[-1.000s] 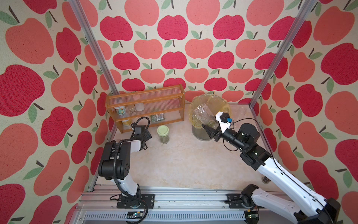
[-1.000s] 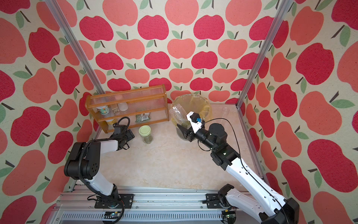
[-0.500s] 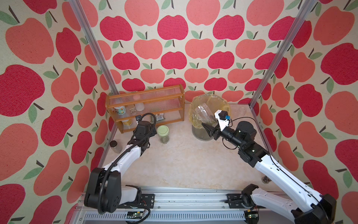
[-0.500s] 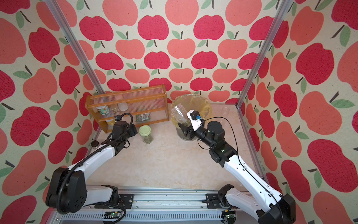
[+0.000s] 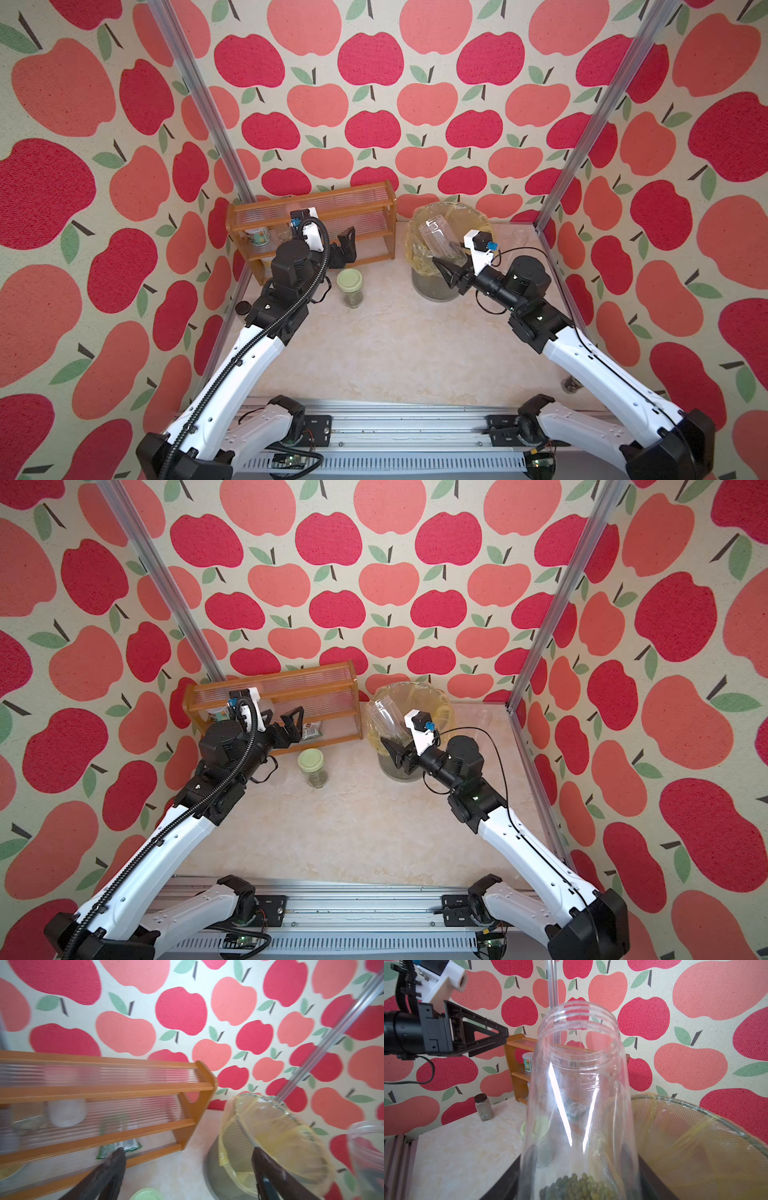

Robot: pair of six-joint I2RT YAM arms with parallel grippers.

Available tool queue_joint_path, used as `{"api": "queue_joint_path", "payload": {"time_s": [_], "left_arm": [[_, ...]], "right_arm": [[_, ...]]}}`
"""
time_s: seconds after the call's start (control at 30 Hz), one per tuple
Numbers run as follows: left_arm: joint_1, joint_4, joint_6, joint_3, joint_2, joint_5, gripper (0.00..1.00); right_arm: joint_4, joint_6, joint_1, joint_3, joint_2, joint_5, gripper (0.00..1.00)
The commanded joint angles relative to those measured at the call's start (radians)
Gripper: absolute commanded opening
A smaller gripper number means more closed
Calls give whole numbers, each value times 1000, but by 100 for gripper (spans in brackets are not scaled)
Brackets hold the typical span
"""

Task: Empty moldy mung beans from jars
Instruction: Pour the moldy mung beans from the jar into the trash bin.

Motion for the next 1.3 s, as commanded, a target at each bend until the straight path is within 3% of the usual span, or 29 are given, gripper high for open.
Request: {"api": "queue_joint_path", "payload": {"time_s": [0.0,0.23,0.4,0.57,0.97,1.07,1.27], "left_arm": [[-39,96,-124,62,80,260,97],[-141,183,-172,175,253,344,96],[-145,319,-252,215,360,456,97],[-149,408,-314,234,420,498,97],[-183,323,-341,339,537,546,96],[-178,317,-338,330,535,504,92],[-174,291,-342,355,561,534,83]], "right_arm": [[81,39,-21,-7,4,-58,41],[132,57,-34,7,42,-76,40],[131,50,-35,33,67,-72,40],[124,41,-35,49,77,-70,40],[124,21,-35,89,120,-109,40],[121,20,-34,96,126,-121,40],[107,5,-33,115,138,-119,40]]}}
